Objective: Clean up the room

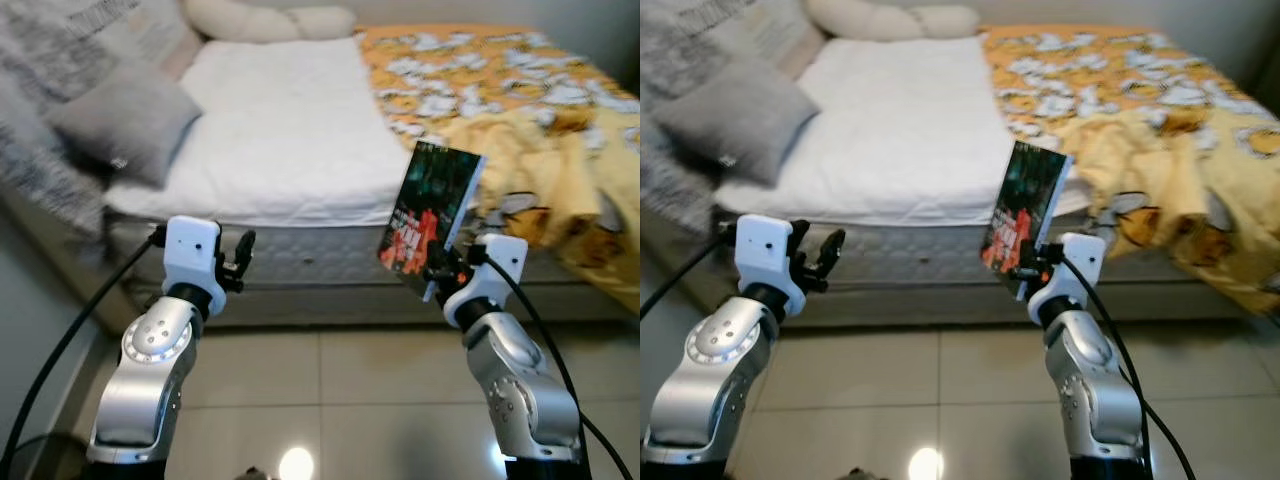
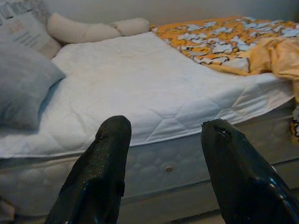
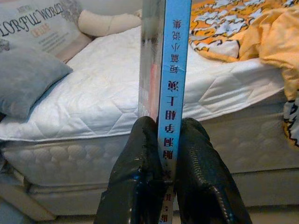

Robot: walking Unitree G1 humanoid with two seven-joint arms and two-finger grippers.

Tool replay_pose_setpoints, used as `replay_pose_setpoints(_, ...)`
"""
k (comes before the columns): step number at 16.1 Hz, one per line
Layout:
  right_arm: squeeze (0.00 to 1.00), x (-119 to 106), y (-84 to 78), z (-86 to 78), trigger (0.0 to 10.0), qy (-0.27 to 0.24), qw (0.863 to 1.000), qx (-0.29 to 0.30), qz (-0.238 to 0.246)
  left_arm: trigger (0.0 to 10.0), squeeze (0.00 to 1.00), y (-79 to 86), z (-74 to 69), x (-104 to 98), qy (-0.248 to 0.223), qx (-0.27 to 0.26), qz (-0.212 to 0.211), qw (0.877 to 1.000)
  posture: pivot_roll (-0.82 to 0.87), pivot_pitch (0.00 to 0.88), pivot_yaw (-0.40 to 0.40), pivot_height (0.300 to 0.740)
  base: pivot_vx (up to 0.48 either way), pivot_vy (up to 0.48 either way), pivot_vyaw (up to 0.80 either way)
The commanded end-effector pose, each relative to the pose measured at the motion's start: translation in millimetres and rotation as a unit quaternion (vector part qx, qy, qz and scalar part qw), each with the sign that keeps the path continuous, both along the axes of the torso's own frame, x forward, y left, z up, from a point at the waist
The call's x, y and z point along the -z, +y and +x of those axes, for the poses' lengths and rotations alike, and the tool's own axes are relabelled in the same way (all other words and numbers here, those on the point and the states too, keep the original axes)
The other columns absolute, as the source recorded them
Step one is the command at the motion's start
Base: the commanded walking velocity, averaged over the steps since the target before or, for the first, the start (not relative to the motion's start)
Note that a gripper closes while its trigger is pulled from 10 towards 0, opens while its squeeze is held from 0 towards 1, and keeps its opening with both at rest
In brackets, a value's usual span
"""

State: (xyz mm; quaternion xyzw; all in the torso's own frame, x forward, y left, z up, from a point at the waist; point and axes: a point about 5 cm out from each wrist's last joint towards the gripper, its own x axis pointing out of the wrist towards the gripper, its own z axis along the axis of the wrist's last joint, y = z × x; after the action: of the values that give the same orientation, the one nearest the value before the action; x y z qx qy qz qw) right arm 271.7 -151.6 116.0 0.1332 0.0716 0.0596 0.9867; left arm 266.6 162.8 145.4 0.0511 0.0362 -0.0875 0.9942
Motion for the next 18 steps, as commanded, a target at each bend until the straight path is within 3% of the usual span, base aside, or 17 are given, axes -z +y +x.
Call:
replay_pose_setpoints(1,0.0,-9.8,-2.6,4.8,10.0,-0.02,1.0,0.004,0.004,10.0,0.28,-0.9,1.2,-1.6,-0.002,0.002,0.0,1.0,0.0,0.0,0.028,0.74,0.296,0.0,0.0)
replay_pose_setpoints(8,0.0,-9.6,-4.2,6.1,10.0,-0.02,1.0,0.001,-0.015,10.0,0.29,-0.9,1.1,-1.7,0.0,0.004,-0.002,1.0,0.0,0.0,0.03,0.74,0.346,0.0,0.0)
replay_pose_setpoints(18,0.0,-8.9,6.1,10.6,10.0,-0.019,0.999,-0.038,-0.034,10.0,0.29,0.4,-1.2,0.9,0.003,-0.005,-0.004,1.0,0.0,0.0,0.018,0.74,0.35,0.0,0.77)
